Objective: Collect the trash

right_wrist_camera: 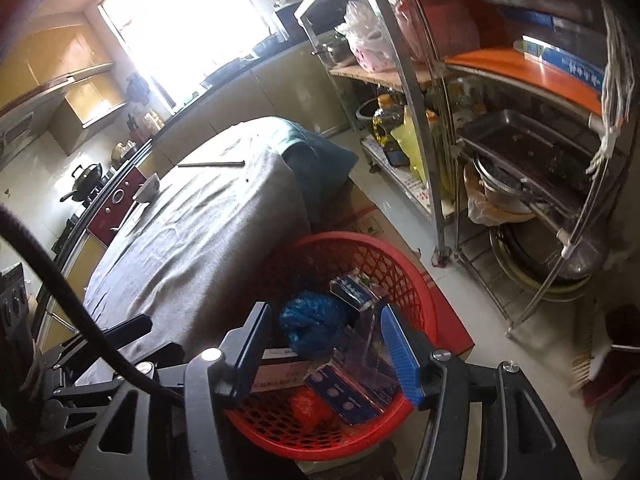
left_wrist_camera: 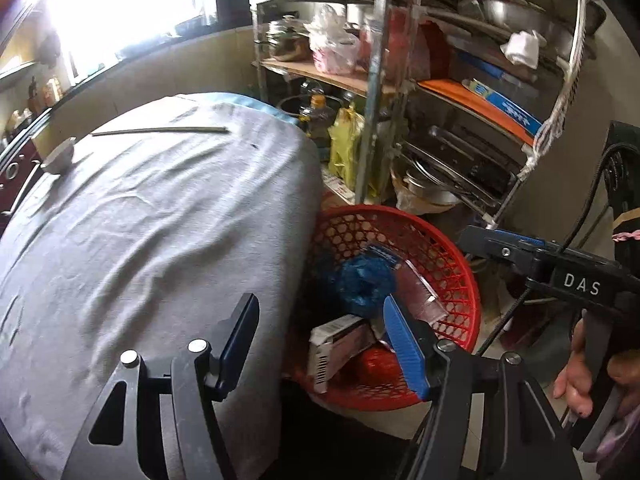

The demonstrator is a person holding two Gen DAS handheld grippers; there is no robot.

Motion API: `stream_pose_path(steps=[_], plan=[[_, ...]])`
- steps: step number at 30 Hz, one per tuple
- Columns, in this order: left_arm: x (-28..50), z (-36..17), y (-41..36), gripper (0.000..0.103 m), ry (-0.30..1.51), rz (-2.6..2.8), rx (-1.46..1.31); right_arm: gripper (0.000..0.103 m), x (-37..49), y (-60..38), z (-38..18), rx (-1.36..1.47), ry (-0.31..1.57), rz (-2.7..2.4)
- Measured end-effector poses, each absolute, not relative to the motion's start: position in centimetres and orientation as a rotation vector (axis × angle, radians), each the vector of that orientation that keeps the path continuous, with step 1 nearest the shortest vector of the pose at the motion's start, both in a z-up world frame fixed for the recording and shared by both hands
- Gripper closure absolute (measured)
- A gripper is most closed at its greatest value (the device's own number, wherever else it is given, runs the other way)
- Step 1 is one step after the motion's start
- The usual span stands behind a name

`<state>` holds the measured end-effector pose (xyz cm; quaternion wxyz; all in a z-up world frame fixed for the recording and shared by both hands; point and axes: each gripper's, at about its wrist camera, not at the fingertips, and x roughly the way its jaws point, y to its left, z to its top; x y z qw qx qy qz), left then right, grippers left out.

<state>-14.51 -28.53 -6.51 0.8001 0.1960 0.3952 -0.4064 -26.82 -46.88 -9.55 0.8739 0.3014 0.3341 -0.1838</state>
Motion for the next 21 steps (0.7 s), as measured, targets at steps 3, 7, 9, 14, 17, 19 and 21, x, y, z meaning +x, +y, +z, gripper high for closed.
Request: stream_pose_path(steps=[3,7,9,14,17,19,21], plan=[[-14.2,-5.4,-27.2,0.037,0.815,-0.810,0.431,0.042,-26.4,-45.8,-8.5,0.588,0.692,-0.383],[-13.9,-3.9,-25.1,0.037,0.773,-0.744,0.424,0.042,-25.6,-43.7,-6.7,0.531,0.684,-0.374],[-13.6,-3.1,-23.9,0.029,0.749,-0.708,0.419,0.042,-25.2,-42.9,-6.0,0.511,0.680,-0.370],[-13.3,-1.4,-20.7,0.024,0.688,-0.638,0.391,0.042,-24.4,-40.2,-4.1,0.454,0.667,-0.352],[-13.1,-0.7,-18.8,0.024,0.671,-0.602,0.376,0.042,-24.0,-38.5,-3.0,0.423,0.655,-0.336],[-13.1,-0.3,-17.7,0.024,0.665,-0.581,0.371,0.042,-23.7,-37.4,-2.3,0.405,0.648,-0.325],[-13.0,0.1,-16.7,0.024,0.655,-0.553,0.368,0.042,-23.6,-36.6,-1.7,0.390,0.641,-0.316]])
